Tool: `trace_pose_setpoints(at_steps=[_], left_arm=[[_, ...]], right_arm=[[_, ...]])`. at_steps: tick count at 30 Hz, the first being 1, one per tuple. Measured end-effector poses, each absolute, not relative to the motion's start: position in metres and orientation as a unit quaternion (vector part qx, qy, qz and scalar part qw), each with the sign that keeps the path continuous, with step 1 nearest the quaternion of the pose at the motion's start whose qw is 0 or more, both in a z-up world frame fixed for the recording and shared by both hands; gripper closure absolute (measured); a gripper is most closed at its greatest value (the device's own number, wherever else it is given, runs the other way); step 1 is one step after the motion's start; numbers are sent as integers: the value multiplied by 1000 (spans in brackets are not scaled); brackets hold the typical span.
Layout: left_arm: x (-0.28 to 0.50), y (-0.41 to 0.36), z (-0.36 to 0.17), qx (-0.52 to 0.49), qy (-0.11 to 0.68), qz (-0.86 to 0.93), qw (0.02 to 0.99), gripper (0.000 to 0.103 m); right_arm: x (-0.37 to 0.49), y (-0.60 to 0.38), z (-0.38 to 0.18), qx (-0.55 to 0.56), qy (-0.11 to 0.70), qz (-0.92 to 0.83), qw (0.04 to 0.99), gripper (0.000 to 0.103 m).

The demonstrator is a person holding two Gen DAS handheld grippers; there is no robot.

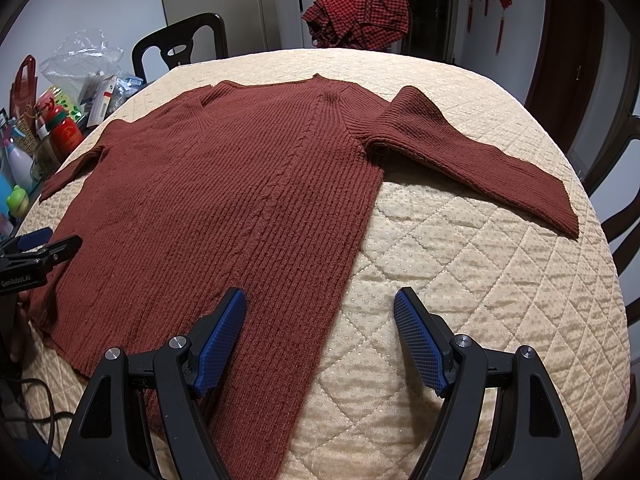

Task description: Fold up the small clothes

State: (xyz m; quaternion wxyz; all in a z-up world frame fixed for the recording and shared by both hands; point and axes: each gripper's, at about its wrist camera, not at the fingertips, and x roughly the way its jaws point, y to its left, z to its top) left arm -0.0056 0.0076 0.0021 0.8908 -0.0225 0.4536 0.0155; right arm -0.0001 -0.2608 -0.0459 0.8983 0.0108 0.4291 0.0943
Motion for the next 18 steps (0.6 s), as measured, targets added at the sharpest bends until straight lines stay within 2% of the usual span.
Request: trace_pose_setpoints(at_steps=[18], left_arm=[[-6, 8, 2, -22, 454, 16, 891, 0]], right_arm=[[0, -261, -46, 11, 429, 94, 898, 26]])
